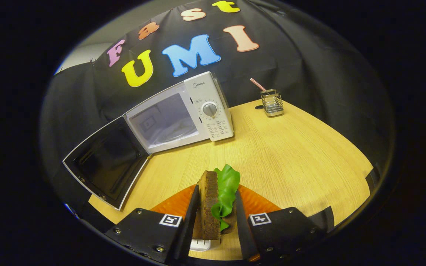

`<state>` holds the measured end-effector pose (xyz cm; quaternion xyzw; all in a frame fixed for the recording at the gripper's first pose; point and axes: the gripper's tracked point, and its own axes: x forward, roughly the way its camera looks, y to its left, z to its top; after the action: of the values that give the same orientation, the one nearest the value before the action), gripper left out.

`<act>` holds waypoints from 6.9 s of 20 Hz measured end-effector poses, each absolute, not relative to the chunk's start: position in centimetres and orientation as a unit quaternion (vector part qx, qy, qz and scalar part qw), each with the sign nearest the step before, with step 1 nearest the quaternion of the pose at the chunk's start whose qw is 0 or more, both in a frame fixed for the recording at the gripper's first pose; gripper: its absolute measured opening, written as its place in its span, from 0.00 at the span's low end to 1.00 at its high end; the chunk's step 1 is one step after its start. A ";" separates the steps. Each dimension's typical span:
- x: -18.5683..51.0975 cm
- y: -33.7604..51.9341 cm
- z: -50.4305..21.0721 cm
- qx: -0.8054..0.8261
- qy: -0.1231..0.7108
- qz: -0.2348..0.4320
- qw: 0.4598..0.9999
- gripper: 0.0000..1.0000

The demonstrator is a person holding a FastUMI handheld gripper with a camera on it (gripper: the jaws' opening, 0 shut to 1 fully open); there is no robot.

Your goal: Open the microwave, put the food inside, and close the microwave door.

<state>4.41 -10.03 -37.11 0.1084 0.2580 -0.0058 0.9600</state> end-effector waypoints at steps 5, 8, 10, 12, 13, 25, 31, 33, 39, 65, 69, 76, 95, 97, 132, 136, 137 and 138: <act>4.6 -9.3 -36.3 0.122 0.257 0.010 0.959 0.27; 4.5 -9.2 -36.0 0.132 0.252 0.019 0.959 0.19; 4.4 -8.9 -35.3 0.140 0.245 0.027 0.959 0.19; 4.4 -8.9 -34.2 0.141 0.234 0.028 0.962 0.19; 4.5 -8.9 -33.4 0.143 0.227 0.028 0.963 0.19; 11.1 -4.0 -25.9 0.139 0.142 0.060 0.978 0.19; 16.5 -0.1 -25.8 0.168 0.130 0.081 0.974 0.19; 18.3 0.6 -26.2 0.176 0.125 0.078 0.973 0.19; 23.6 2.5 -27.9 0.244 0.111 0.063 0.961 0.19; 40.2 4.9 -36.3 0.423 0.048 -0.070 0.902 0.19; 42.2 2.9 -36.5 0.435 0.020 -0.116 0.893 0.18; 43.0 1.9 -38.0 0.427 0.036 -0.149 0.891 0.29; 34.7 1.1 -33.2 0.198 0.084 -0.132 0.968 0.88; 33.3 1.2 -32.3 0.152 0.087 -0.126 0.976 0.88; 3.6 20.9 -23.2 -0.013 0.079 0.138 0.987 0.14; 1.5 24.8 -23.5 -0.023 0.067 0.175 0.982 0.14; 1.2 25.8 -23.7 -0.022 0.068 0.185 0.980 0.14; 1.0 26.7 -24.1 -0.022 0.069 0.192 0.979 0.14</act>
<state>0.96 26.70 -24.13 -0.0221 0.0686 0.1921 0.9787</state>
